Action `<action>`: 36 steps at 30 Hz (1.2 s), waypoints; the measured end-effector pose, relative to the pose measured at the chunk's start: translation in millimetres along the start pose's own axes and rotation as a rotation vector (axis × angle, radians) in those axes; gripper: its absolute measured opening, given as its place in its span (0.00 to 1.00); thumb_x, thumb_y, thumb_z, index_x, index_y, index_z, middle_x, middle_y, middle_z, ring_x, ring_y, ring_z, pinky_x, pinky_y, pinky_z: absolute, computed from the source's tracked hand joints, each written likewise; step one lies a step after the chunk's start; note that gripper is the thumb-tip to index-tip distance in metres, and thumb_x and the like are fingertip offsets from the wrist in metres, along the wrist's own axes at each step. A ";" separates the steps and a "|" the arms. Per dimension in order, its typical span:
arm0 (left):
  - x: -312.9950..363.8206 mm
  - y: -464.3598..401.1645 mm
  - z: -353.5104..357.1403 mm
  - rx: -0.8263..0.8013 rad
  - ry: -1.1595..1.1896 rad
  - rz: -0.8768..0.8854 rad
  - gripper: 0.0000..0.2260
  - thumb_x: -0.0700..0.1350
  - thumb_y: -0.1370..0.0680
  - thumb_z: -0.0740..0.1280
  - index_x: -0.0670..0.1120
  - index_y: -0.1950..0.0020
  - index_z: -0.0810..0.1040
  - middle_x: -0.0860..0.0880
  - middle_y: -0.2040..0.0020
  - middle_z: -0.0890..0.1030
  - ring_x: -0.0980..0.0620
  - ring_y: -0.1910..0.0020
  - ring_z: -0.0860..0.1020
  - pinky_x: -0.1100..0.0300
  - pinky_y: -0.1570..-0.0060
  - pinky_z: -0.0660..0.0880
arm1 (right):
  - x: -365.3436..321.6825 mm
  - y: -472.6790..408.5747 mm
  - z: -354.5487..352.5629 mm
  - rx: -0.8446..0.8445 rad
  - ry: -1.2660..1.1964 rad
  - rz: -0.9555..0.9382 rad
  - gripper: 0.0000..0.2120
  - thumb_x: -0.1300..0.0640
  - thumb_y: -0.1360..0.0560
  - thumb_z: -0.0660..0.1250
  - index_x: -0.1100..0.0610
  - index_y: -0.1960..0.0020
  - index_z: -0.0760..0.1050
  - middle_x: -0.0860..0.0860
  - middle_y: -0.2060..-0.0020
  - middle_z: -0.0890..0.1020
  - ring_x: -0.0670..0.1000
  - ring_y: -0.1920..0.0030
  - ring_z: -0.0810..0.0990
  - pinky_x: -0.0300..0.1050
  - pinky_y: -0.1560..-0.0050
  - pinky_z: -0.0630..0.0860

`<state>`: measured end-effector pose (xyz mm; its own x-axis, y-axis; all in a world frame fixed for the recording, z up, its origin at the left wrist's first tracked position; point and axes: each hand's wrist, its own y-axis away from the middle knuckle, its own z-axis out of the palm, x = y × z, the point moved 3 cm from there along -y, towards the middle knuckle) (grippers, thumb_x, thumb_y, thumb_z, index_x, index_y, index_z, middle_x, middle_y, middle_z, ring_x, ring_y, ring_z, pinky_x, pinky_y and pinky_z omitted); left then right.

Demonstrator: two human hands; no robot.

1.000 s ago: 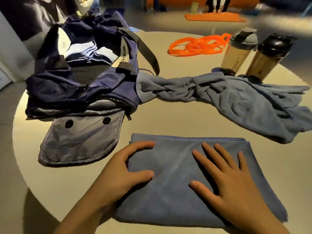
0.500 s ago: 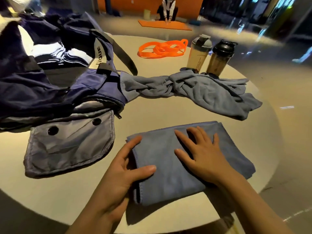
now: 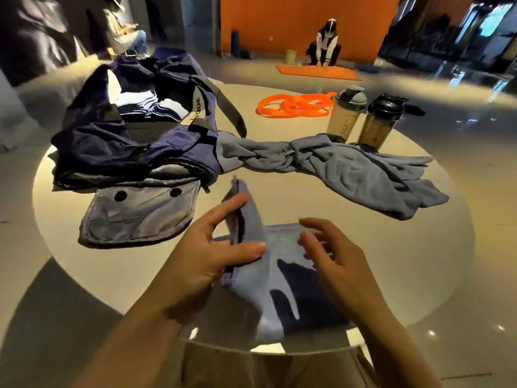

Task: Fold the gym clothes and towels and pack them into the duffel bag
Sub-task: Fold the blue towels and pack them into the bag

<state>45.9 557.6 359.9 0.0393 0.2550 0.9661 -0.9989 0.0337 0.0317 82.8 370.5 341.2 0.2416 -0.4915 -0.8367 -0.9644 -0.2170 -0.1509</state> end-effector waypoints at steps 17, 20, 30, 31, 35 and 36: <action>-38.1 -45.8 31.0 -0.278 -1.086 0.367 0.23 0.67 0.27 0.59 0.67 0.33 0.67 0.67 0.30 0.66 0.67 0.29 0.61 0.71 0.32 0.57 | 52.7 11.0 -40.1 0.010 0.180 0.140 0.26 0.53 0.24 0.66 0.39 0.31 0.58 0.39 0.58 0.75 0.43 0.61 0.79 0.37 0.60 0.78; -70.7 -57.6 32.3 -0.442 -1.457 0.256 0.30 0.75 0.31 0.44 0.73 0.29 0.50 0.65 0.24 0.42 0.63 0.25 0.36 0.59 0.28 0.32 | 62.6 12.7 -37.4 0.008 0.210 0.165 0.24 0.51 0.22 0.64 0.41 0.30 0.59 0.37 0.59 0.73 0.40 0.59 0.77 0.32 0.60 0.74; -68.1 -6.9 30.0 -0.345 -1.442 0.236 0.31 0.75 0.28 0.46 0.69 0.27 0.55 0.60 0.23 0.54 0.57 0.29 0.58 0.56 0.37 0.62 | 60.0 -28.8 -55.1 0.057 0.721 0.013 0.23 0.52 0.21 0.64 0.49 0.28 0.64 0.52 0.43 0.77 0.53 0.47 0.76 0.49 0.47 0.75; -67.8 0.7 33.4 -0.324 -1.443 0.299 0.29 0.72 0.27 0.51 0.65 0.28 0.64 0.56 0.26 0.66 0.54 0.37 0.69 0.58 0.46 0.71 | 58.4 -27.6 -61.8 0.134 0.714 0.007 0.23 0.51 0.23 0.66 0.51 0.29 0.67 0.53 0.43 0.78 0.54 0.48 0.76 0.49 0.49 0.76; -55.6 3.7 53.4 -0.291 -1.468 0.497 0.22 0.62 0.27 0.59 0.53 0.41 0.80 0.56 0.56 0.82 0.55 0.69 0.77 0.66 0.72 0.71 | 51.6 20.1 -80.7 0.319 0.552 0.078 0.22 0.41 0.25 0.61 0.49 0.35 0.72 0.48 0.48 0.78 0.47 0.53 0.76 0.43 0.54 0.75; -50.9 -2.4 57.0 -0.304 -1.493 0.560 0.19 0.59 0.26 0.60 0.53 0.42 0.80 0.56 0.63 0.81 0.54 0.73 0.76 0.66 0.75 0.69 | 52.2 37.8 -80.2 0.307 0.559 0.120 0.24 0.37 0.27 0.58 0.46 0.36 0.71 0.45 0.50 0.76 0.46 0.54 0.75 0.42 0.55 0.76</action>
<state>44.9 489.5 325.2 -0.5465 -0.8082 0.2193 -0.8307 0.4899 -0.2643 67.6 269.0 334.1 0.0697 -0.8803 -0.4693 -0.9550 0.0770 -0.2863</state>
